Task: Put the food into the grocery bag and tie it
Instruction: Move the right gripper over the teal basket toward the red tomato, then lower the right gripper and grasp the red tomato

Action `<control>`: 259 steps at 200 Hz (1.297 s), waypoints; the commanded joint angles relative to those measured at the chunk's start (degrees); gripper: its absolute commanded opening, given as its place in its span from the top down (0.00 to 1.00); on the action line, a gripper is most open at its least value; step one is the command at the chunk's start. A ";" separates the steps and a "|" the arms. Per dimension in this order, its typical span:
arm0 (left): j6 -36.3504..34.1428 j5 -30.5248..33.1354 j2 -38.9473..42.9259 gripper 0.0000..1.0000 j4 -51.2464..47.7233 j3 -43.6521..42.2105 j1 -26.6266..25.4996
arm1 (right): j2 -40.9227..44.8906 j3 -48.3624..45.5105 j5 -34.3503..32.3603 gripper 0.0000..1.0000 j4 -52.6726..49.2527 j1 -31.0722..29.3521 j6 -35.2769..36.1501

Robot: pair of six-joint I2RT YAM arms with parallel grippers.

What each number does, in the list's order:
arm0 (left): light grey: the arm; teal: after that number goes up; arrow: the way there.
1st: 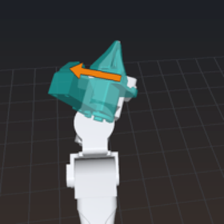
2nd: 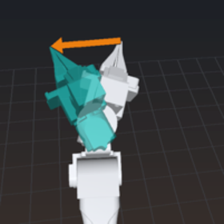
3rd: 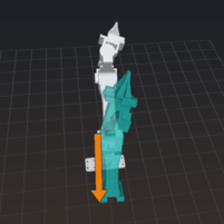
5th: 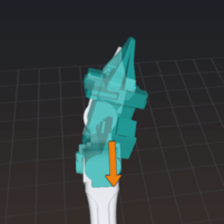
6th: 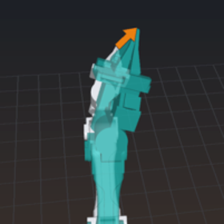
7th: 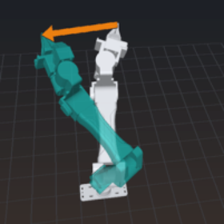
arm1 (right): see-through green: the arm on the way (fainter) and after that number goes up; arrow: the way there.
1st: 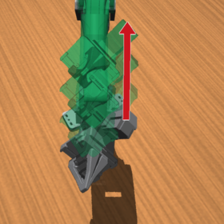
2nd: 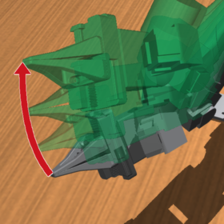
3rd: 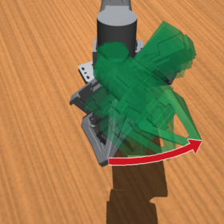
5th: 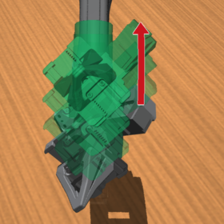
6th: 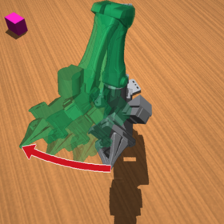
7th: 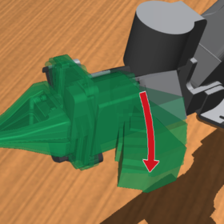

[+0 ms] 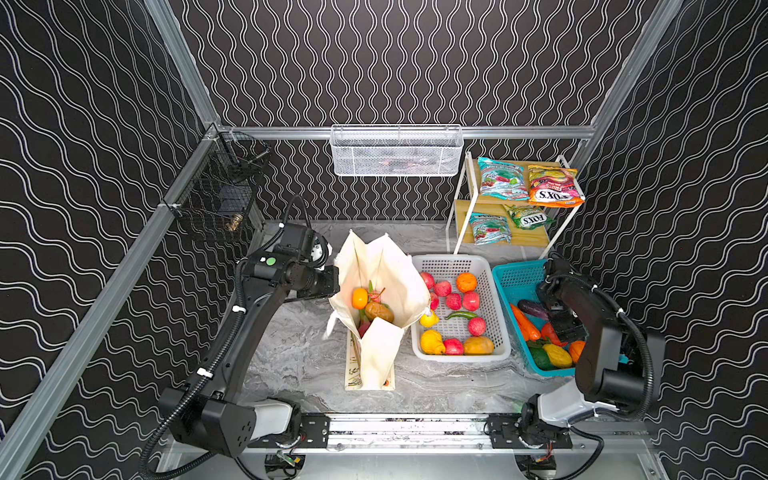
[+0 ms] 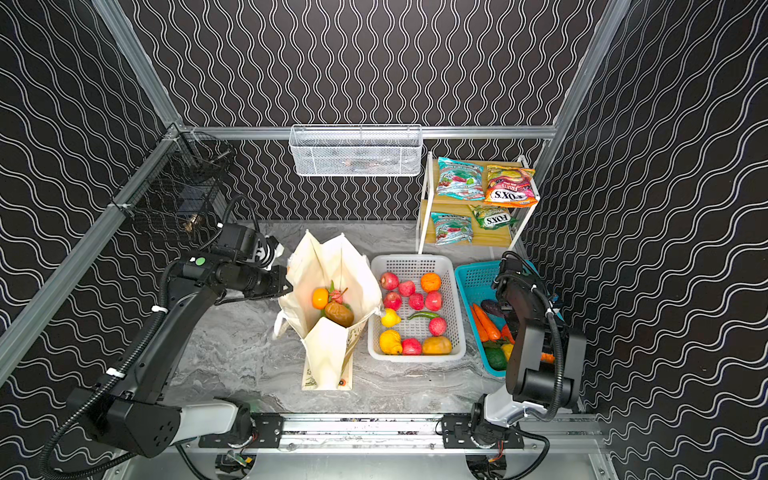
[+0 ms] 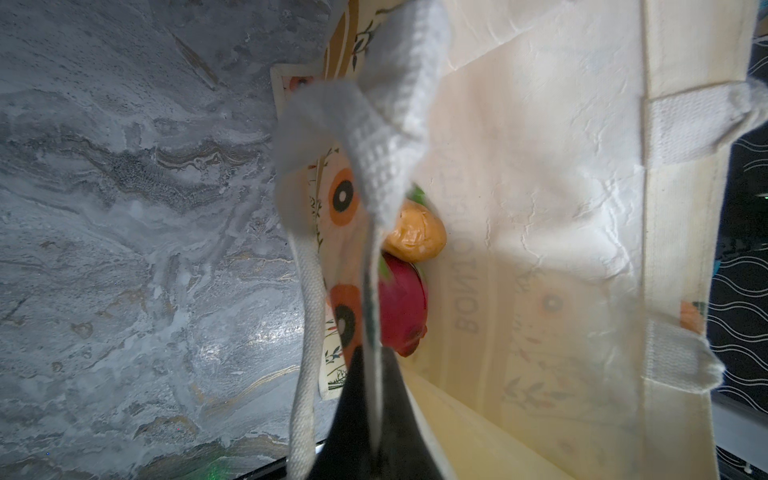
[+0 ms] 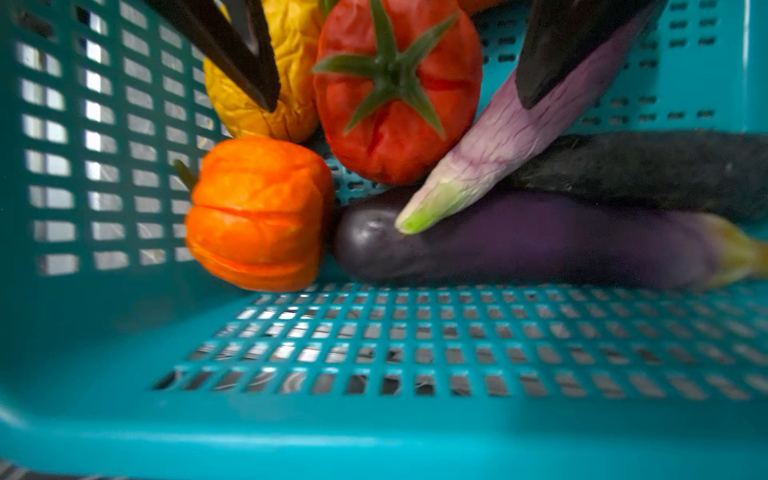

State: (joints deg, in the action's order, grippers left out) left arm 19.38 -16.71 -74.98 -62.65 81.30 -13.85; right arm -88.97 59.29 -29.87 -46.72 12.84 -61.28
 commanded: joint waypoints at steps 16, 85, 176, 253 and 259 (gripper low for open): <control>-0.51 -0.05 0.15 1.00 -0.36 0.10 0.06 | 1.81 -0.82 3.12 0.08 2.96 0.27 7.40; -0.47 0.14 0.37 1.00 -0.66 0.13 0.07 | 7.73 -4.18 6.60 0.08 1.27 0.27 11.84; -0.22 0.36 1.22 1.00 -0.67 -0.27 0.09 | 7.87 -6.85 8.01 0.06 2.12 1.19 15.56; 0.00 -0.17 1.15 1.00 0.12 -0.96 0.10 | 3.65 -7.78 11.63 0.08 6.66 5.60 18.12; 0.05 -0.17 1.24 1.00 0.23 -1.05 0.05 | 3.12 -7.78 12.02 0.09 7.10 5.82 18.15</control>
State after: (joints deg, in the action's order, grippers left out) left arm 19.38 -16.64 -74.06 -62.48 80.58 -13.85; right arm -84.18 51.31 -19.53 -41.65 18.11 -44.05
